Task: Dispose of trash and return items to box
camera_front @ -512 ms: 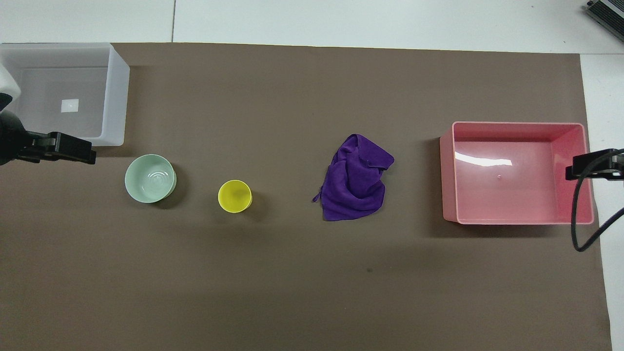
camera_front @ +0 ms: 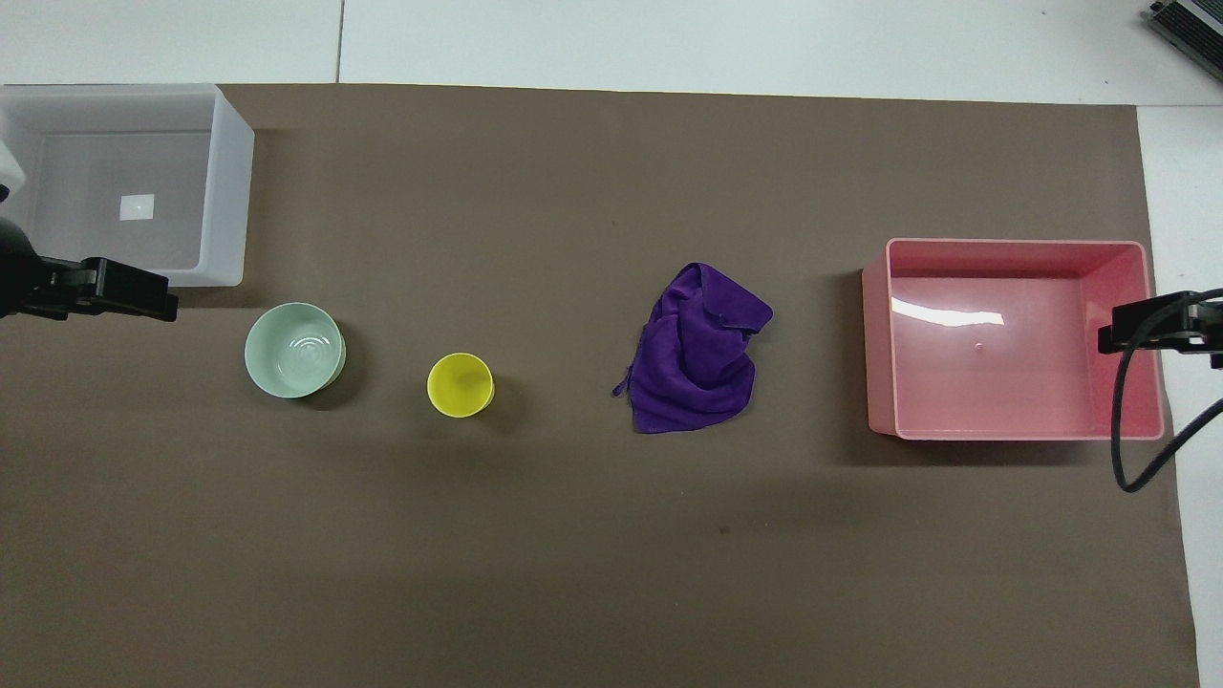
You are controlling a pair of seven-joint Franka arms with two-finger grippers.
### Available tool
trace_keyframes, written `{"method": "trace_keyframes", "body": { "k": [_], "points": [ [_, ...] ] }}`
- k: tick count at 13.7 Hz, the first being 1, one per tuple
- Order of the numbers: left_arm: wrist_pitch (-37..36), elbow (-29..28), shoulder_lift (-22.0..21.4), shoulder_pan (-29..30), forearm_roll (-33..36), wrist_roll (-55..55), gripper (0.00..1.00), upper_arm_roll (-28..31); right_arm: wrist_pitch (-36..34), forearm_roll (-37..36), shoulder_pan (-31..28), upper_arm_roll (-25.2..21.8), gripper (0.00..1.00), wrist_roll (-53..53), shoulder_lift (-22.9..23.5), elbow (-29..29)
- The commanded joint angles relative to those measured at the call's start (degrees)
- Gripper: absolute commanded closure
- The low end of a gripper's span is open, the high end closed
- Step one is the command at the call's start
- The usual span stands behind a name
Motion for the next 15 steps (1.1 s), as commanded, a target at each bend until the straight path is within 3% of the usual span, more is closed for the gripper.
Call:
{"method": "trace_keyframes", "body": {
  "k": [1, 9, 11, 13, 15],
  "points": [
    [0.6, -1.4, -1.0, -0.3, 0.6, 0.6, 0.00, -0.2, 0.5, 0.5, 0.1, 0.2, 0.00, -1.2, -0.5, 0.0],
    [1.2, -1.9, -1.0, -0.3, 0.7, 0.4, 0.00, -0.3, 1.4, 0.5, 1.5, -0.1, 0.00, -1.1, -0.6, 0.0],
    [3.8, -6.2, -3.0, 0.6, 1.2, 1.2, 0.00, -0.3, 1.6, 0.7, 1.7, 0.0, 0.00, -0.9, -0.8, -0.3],
    [14.1, -14.6, -5.9, 0.7, 2.4, 2.0, 0.00, 0.0, 1.6, 0.7, 1.8, 0.1, 0.00, -0.9, -0.8, -0.3],
    [18.0, -17.5, -5.5, 1.8, 2.4, 3.4, 0.00, 0.2, 1.5, 0.7, 1.8, 0.1, 0.00, -1.0, -0.9, -0.6]
  ]
}}
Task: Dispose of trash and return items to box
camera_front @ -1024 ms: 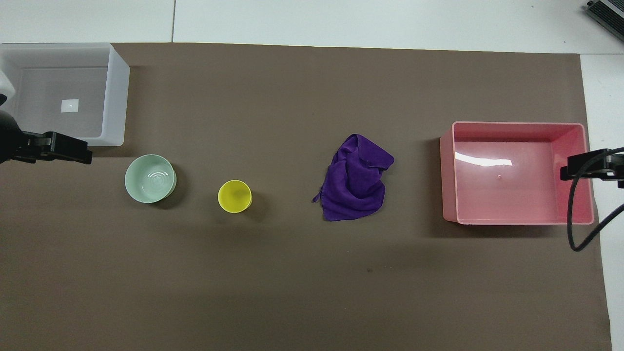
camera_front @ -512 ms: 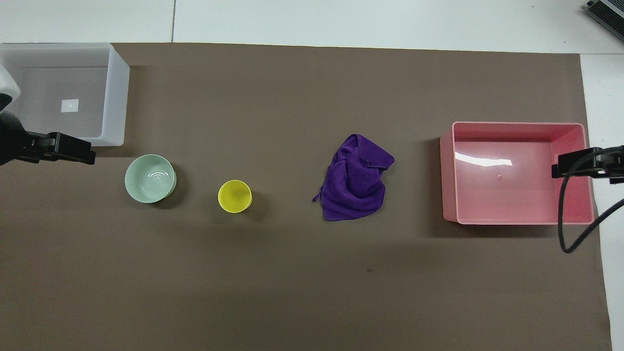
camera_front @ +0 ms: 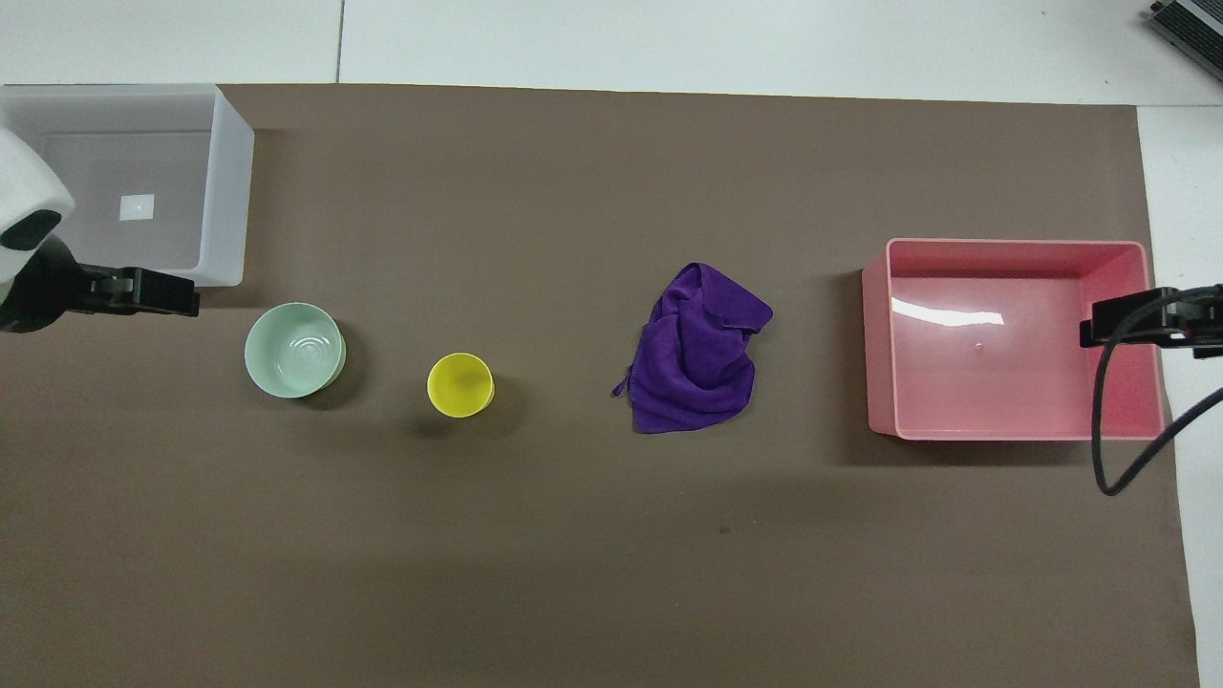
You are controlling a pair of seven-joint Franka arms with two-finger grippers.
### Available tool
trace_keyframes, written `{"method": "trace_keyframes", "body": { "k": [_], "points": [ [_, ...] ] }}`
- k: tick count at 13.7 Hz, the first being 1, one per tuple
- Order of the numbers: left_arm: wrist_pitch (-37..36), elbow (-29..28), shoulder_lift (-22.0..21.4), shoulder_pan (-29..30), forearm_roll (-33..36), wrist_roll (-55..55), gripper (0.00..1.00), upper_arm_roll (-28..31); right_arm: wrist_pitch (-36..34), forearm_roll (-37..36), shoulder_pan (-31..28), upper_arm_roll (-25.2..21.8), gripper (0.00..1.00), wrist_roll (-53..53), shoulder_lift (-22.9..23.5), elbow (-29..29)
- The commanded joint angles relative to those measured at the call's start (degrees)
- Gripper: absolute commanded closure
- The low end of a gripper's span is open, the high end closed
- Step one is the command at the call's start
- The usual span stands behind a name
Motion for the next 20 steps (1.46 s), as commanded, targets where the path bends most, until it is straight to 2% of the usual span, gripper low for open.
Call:
{"method": "trace_keyframes", "body": {
  "k": [1, 7, 10, 15, 16, 20],
  "points": [
    [6.0, -6.8, -1.7, 2.6, 0.8, 4.3, 0.00, -0.1, 0.4, 0.7, -0.3, 0.1, 0.00, -1.0, -0.9, -1.0],
    [23.4, -14.4, 6.6, 5.4, 0.7, 7.3, 0.00, -0.1, 0.8, 0.7, -0.5, 0.1, 0.00, -1.1, -0.9, -1.3],
    [30.4, -20.7, 6.5, 5.4, 0.0, 7.3, 0.00, -0.3, 0.9, 0.7, -0.5, 0.1, 0.00, -1.2, -1.4, -2.0],
    [35.8, -24.4, 9.3, 4.6, -3.1, 7.2, 0.00, -0.3, 0.7, 0.7, -0.7, 0.0, 0.00, -1.4, -1.4, -1.9],
    [35.7, -24.4, 10.0, 4.6, -3.1, 7.2, 0.04, -0.4, 0.8, 0.7, -0.7, 0.1, 0.00, -1.4, -1.4, -1.9],
    [35.2, -25.0, 10.7, 4.2, -5.2, 7.2, 0.46, -0.5, 0.7, 0.7, -0.8, 0.1, 0.00, -1.5, -1.4, -2.0]
  ]
}}
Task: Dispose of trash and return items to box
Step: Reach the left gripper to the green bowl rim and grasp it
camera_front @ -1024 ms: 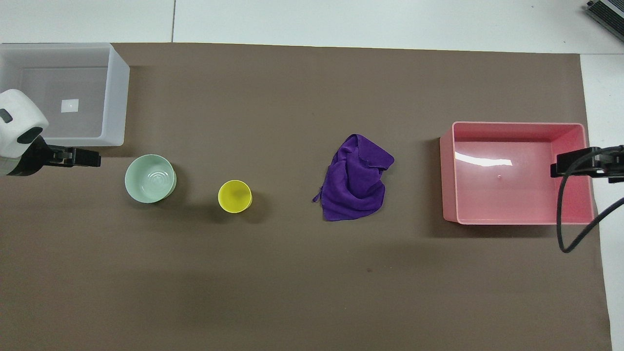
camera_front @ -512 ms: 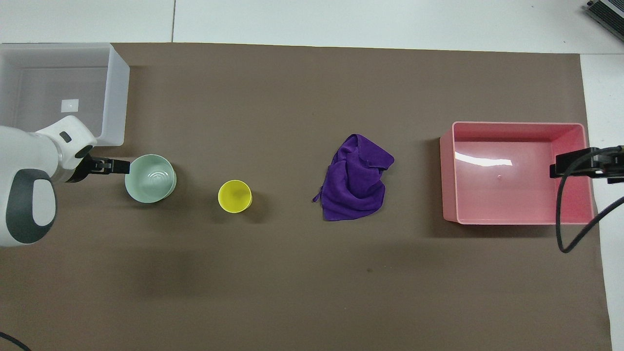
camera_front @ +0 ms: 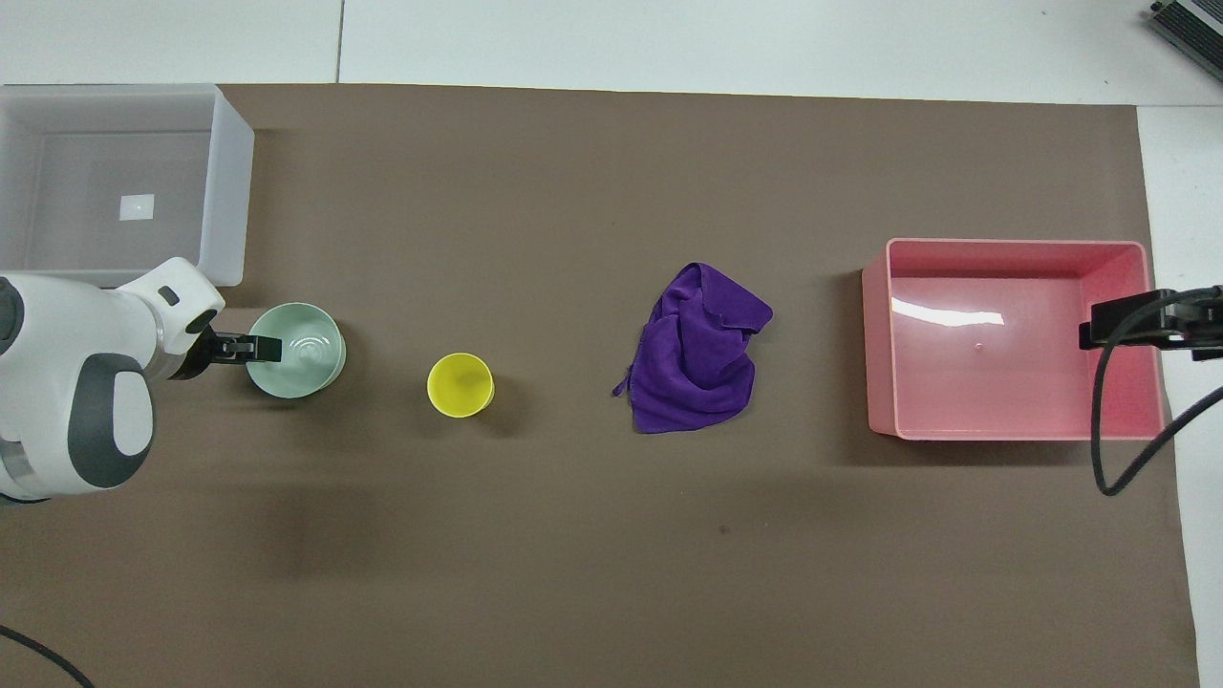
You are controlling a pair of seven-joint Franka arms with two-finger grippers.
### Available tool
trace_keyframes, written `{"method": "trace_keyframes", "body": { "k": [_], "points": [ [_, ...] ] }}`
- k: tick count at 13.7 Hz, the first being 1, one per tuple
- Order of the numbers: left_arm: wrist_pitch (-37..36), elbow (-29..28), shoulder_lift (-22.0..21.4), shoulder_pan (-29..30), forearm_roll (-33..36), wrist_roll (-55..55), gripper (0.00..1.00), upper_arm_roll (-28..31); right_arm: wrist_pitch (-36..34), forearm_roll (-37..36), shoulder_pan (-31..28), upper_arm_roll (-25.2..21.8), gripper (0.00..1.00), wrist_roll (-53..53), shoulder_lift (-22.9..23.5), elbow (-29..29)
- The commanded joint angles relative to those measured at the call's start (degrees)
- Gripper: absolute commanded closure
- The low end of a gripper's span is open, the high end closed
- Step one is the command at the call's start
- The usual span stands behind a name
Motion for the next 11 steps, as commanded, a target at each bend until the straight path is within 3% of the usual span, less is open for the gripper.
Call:
{"method": "trace_keyframes", "body": {
  "k": [1, 3, 4, 5, 8, 11],
  "points": [
    [1.3, -1.1, -0.2, -0.5, -1.4, 0.5, 0.52, 0.1, 0.7, 0.7, -0.8, 0.2, 0.00, -1.5, -1.3, -1.6],
    [1.1, -1.2, -0.2, -0.4, -1.4, 0.5, 0.75, 0.2, 0.7, 0.7, -0.8, 0.2, 0.00, -1.5, -1.3, -1.6],
    [0.8, -1.1, -0.3, -0.4, -1.4, 0.5, 0.93, 0.1, 0.7, 0.7, -0.7, 0.2, 0.00, -1.3, -1.3, -1.6],
    [0.0, -0.4, -0.3, -0.4, -1.4, 0.6, 1.00, 0.1, 0.7, 0.7, -0.8, 0.2, 0.00, -1.3, -1.3, -1.6],
    [-3.8, 3.4, -2.1, 0.5, -1.4, 0.6, 1.00, 0.3, 0.7, 0.7, -0.9, 0.2, 0.00, -1.3, -1.3, -1.5],
    [-12.8, 12.7, -1.9, 1.8, -1.4, 0.6, 1.00, 0.7, 0.3, 0.7, -0.9, 0.1, 0.00, -1.3, -1.4, -1.6]
  ]
}}
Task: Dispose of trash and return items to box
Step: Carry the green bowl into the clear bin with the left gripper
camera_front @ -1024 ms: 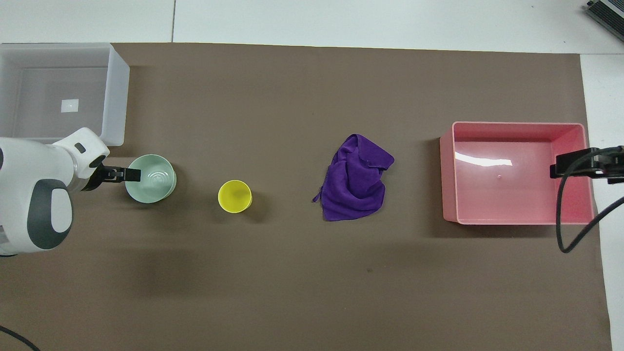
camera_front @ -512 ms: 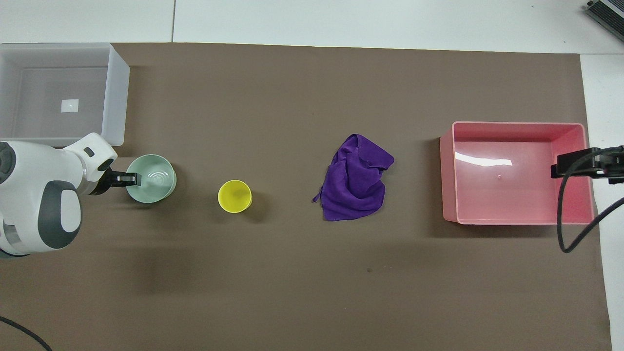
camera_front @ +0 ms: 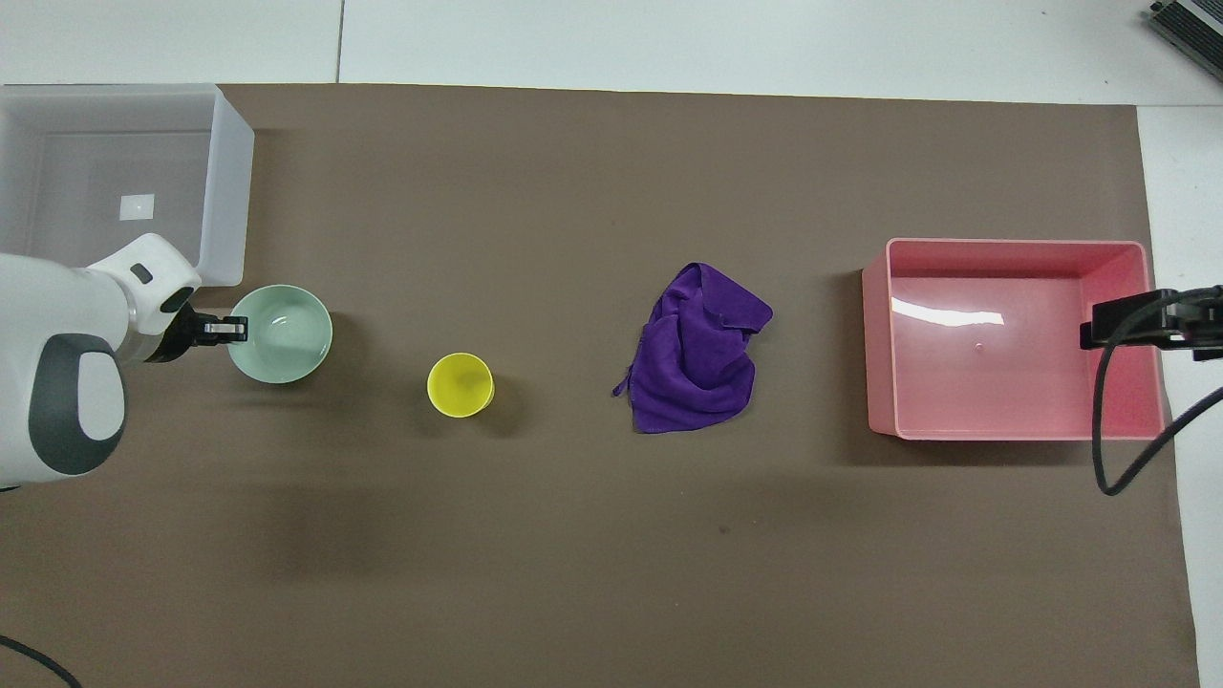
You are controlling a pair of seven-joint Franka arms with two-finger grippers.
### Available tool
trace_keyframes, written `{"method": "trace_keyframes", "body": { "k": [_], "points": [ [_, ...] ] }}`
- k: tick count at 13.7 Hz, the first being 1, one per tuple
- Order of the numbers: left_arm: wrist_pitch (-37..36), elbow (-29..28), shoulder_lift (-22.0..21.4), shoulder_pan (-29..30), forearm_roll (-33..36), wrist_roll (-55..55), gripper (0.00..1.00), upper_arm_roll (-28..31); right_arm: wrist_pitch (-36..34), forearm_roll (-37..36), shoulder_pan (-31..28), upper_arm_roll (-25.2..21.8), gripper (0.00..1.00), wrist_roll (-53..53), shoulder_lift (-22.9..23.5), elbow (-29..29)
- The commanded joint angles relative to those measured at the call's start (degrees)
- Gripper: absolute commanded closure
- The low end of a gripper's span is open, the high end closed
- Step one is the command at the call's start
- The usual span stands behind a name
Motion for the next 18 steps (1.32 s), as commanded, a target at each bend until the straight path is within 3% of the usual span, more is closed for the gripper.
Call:
{"method": "trace_keyframes", "body": {
  "k": [1, 3, 9, 14, 18],
  "points": [
    [-9.0, 9.9, 0.4, 2.2, -0.6, 0.6, 1.00, 0.1, 0.3, 0.2, -0.8, 0.1, 0.00, -1.1, -1.5, -1.7],
    [-12.4, 17.2, 3.1, 4.5, -0.6, 0.6, 1.00, 0.1, 0.8, 0.2, -0.8, 0.1, 0.00, -1.5, -1.6, -1.7],
    [-10.2, 29.4, 10.8, 8.9, 0.3, 0.3, 1.00, 0.2, 2.2, 1.3, -0.3, 0.2, 0.00, -1.7, -2.5, -4.1],
    [-14.9, 50.4, 26.6, 11.9, 1.5, 0.2, 1.00, 0.2, 12.8, 1.2, 2.7, 0.8, 0.00, -1.5, -2.8, -10.3],
    [-12.3, 55.6, 34.8, 14.1, 1.4, 0.3, 1.00, -0.4, 20.8, 1.2, 6.8, 0.8, 0.00, 0.5, 0.9, -12.3]
  ]
}}
